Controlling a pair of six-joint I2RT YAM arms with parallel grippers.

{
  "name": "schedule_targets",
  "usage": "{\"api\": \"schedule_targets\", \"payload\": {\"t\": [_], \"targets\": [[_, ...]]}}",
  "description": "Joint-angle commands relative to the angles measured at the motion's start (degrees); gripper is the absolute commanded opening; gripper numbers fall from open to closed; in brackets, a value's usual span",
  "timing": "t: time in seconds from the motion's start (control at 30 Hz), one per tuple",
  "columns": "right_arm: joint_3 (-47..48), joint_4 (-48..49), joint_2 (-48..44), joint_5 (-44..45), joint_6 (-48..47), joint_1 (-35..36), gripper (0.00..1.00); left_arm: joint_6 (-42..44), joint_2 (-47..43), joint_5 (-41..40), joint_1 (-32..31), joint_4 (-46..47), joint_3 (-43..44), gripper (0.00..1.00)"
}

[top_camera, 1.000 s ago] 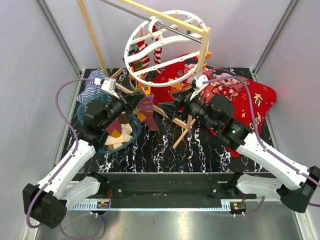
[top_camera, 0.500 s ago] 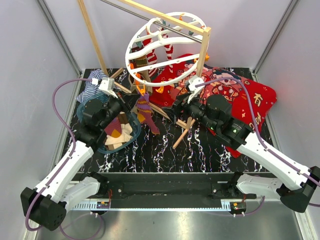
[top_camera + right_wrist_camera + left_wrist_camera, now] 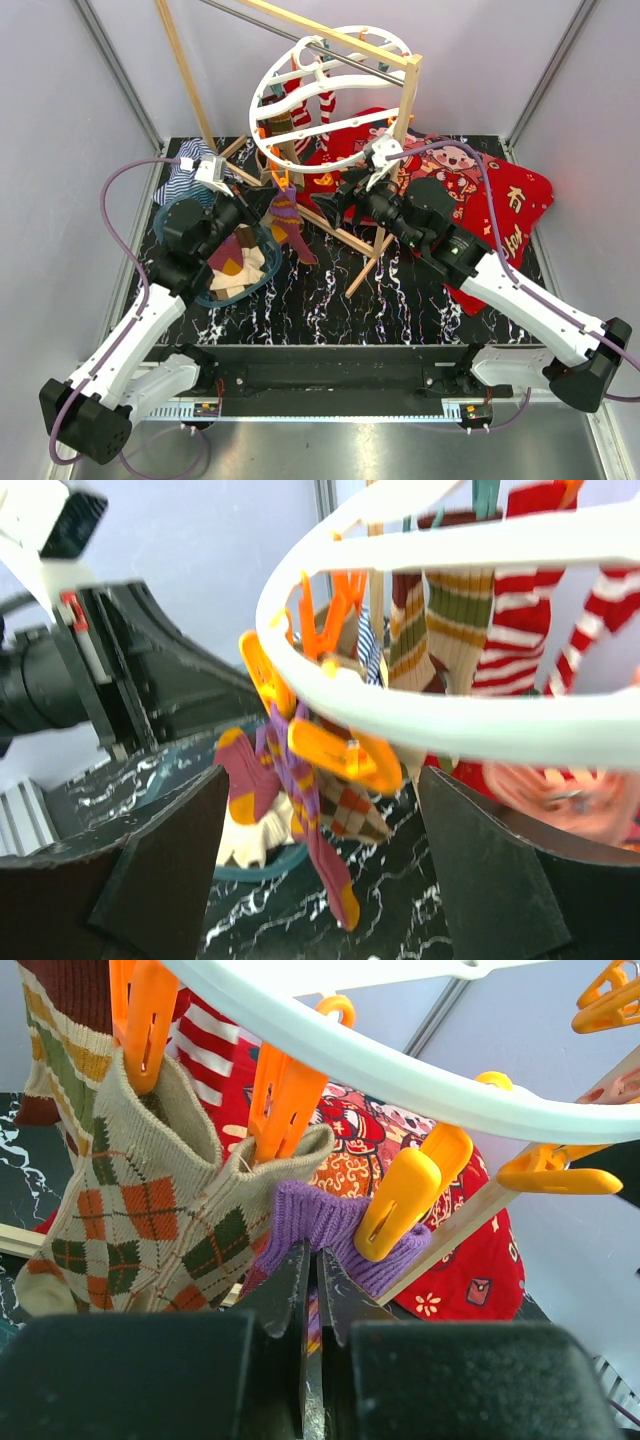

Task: Clip the socks to the hanger
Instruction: Open the clamp at the hanger.

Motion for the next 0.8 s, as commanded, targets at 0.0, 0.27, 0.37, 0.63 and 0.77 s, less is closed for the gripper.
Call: {"api": "schedule_targets", "payload": {"t": [0.0,0.27,0.37,0.63,0.77], "targets": [[3.89,5.81,1.42,-0.69,-0.87,-0.28,0.85,1.03,-1.56,-1.20,0.26,0.82,2.00,0.06],[5.91,5.99,3.97,-3.15,-0.43,-0.28,0.82,-0.02,-1.03,0.11,0.26,1.26,2.08,0.06],[5.91,5.91,4.50,-2.89,-0.35,-0.28,0.80,-0.20,-1.29,0.38,0.26,1.26,2.00,0.07],[6.35,5.47,5.91,-1.13,-0.52,-0.28,0.65,-0.29,-1.12,0.99,0.26,1.00,2.00,0.08],[6.62,5.47,5.99,-1.13,0.00,-0.28,0.55,0.15,-1.38,0.64,0.26,0.91,1.73,0.09]]}}
